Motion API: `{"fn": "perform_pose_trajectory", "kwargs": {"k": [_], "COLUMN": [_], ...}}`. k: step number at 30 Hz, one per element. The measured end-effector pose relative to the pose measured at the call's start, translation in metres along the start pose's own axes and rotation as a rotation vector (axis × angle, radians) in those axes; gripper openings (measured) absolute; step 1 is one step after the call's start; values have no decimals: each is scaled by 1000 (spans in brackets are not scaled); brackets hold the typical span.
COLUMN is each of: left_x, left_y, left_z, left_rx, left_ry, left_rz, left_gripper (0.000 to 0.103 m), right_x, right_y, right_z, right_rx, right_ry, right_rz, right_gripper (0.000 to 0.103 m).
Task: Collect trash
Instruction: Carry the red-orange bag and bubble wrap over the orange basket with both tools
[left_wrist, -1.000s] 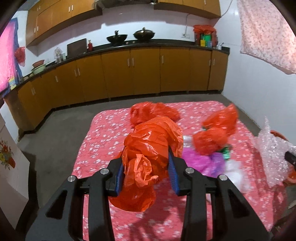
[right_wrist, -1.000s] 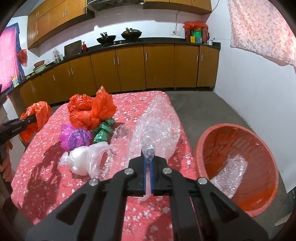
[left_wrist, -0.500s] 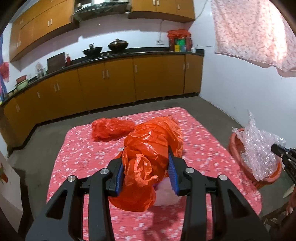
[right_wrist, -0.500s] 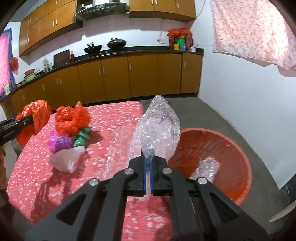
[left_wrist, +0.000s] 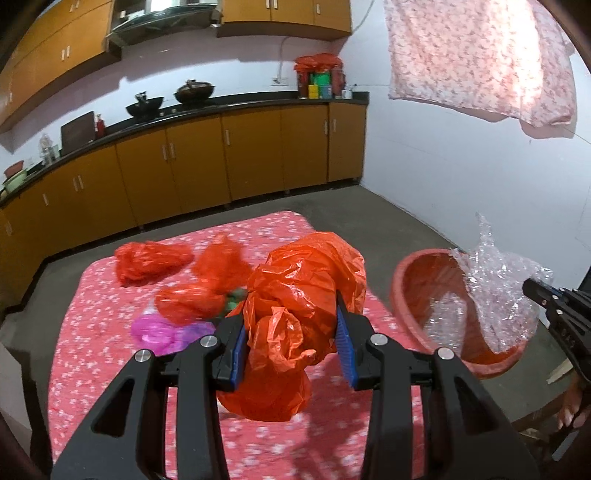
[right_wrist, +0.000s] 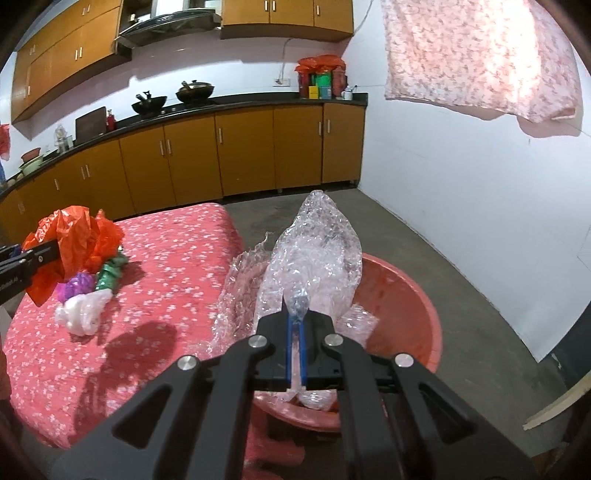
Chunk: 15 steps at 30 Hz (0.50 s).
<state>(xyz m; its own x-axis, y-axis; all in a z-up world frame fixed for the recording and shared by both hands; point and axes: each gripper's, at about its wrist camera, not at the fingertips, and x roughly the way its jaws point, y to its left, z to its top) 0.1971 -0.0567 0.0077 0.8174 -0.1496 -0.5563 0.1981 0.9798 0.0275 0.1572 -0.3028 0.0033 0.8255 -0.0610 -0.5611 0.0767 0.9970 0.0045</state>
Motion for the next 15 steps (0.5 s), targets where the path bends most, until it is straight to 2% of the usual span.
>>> {"fn": "perform_pose_trajectory", "kwargs": {"k": [15], "left_x": [27], "left_y": [-76], "left_z": [-3], "left_rx": [49], "left_ry": [48], "left_rz": [-137], "left_gripper": [40], "right_x": [14], "right_y": [-50], "right_z": [-9], "right_rx": [34], "right_ry": [25], "right_rz": [-38], "right_gripper": [5]}}
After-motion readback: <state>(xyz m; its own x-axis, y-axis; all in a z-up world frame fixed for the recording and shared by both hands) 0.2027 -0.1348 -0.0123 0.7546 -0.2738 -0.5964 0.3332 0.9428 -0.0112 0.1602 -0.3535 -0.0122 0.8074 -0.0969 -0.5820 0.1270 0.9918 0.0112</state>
